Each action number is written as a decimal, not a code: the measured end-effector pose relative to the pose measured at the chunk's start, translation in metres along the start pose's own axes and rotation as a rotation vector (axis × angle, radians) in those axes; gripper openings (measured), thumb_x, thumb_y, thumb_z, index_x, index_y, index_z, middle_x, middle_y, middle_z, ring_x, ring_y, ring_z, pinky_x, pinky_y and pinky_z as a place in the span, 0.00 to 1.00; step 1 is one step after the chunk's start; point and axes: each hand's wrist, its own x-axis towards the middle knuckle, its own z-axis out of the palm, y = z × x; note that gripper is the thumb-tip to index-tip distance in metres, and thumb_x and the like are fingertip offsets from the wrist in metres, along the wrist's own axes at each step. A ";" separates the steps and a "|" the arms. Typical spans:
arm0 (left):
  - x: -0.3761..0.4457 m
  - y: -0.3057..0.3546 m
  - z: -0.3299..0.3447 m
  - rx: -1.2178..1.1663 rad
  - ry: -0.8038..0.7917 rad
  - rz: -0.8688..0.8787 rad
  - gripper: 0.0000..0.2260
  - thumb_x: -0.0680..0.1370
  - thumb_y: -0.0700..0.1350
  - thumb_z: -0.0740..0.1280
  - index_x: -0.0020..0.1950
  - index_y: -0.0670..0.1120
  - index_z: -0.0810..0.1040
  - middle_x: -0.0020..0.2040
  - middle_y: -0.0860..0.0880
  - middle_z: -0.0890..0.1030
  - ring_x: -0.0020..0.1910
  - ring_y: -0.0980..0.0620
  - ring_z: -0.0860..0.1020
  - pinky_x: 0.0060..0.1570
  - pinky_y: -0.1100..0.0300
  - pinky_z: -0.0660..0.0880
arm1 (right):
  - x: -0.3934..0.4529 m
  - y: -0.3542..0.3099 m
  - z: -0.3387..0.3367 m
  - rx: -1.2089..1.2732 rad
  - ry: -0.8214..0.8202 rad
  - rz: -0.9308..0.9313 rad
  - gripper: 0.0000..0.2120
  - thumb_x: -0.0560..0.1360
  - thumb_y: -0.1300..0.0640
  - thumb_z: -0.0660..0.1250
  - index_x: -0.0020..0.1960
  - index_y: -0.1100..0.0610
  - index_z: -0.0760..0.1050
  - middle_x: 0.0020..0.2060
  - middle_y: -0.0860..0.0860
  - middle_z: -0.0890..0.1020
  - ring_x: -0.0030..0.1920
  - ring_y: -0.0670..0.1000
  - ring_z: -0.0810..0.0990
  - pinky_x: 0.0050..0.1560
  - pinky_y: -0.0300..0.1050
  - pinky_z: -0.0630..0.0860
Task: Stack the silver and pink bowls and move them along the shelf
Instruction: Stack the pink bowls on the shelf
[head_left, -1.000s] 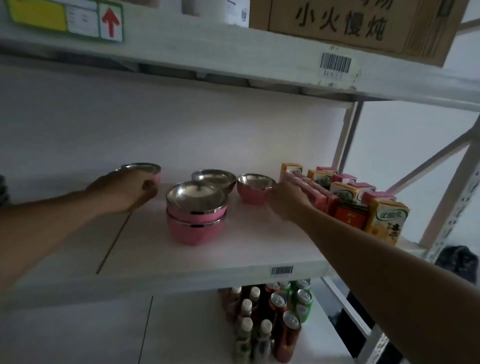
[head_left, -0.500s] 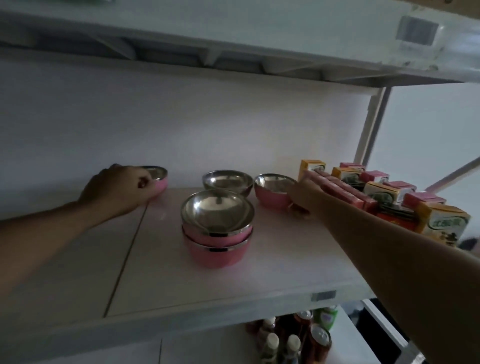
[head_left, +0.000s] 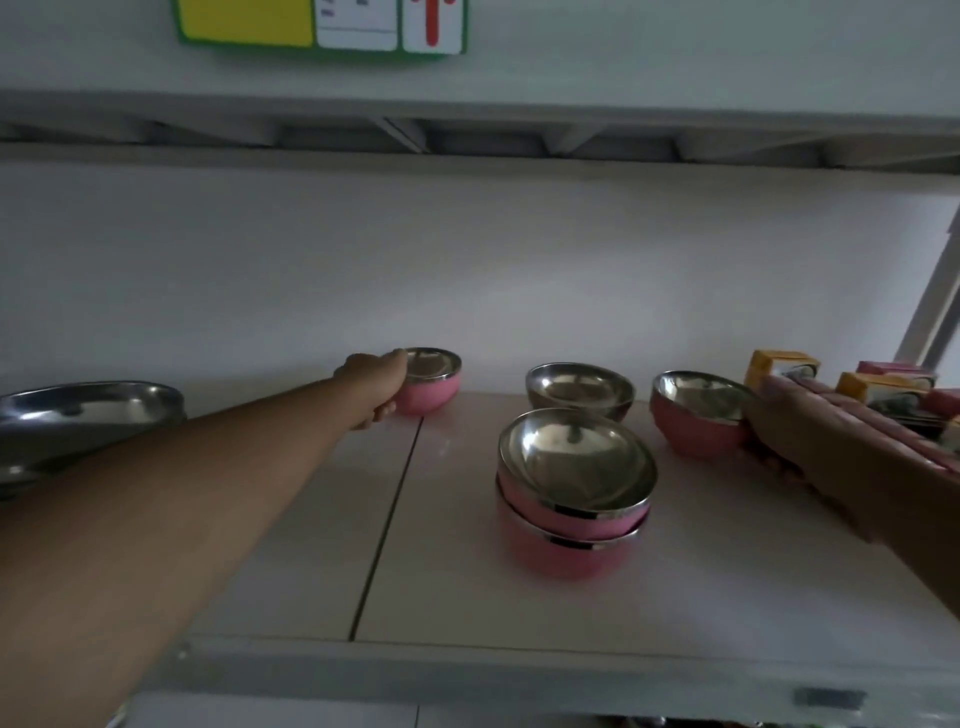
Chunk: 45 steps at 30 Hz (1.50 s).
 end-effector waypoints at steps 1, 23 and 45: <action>0.002 0.002 0.002 -0.028 -0.034 -0.033 0.22 0.80 0.58 0.59 0.51 0.42 0.84 0.27 0.47 0.82 0.20 0.52 0.73 0.24 0.68 0.67 | 0.002 0.004 -0.005 0.004 -0.022 0.005 0.08 0.82 0.58 0.62 0.54 0.62 0.76 0.38 0.61 0.79 0.29 0.56 0.75 0.32 0.49 0.76; -0.102 0.000 -0.044 -0.016 0.075 0.073 0.15 0.82 0.49 0.64 0.41 0.41 0.80 0.27 0.45 0.80 0.20 0.53 0.71 0.20 0.66 0.66 | 0.001 -0.054 0.014 0.160 -0.212 0.012 0.21 0.80 0.50 0.61 0.34 0.60 0.78 0.21 0.56 0.79 0.16 0.51 0.70 0.22 0.38 0.68; -0.212 -0.037 -0.083 -0.164 0.011 0.129 0.15 0.83 0.47 0.61 0.44 0.41 0.82 0.23 0.49 0.80 0.16 0.56 0.70 0.18 0.67 0.65 | -0.143 -0.002 -0.052 0.259 -0.083 0.091 0.24 0.82 0.41 0.61 0.38 0.58 0.76 0.18 0.52 0.76 0.15 0.48 0.68 0.18 0.36 0.65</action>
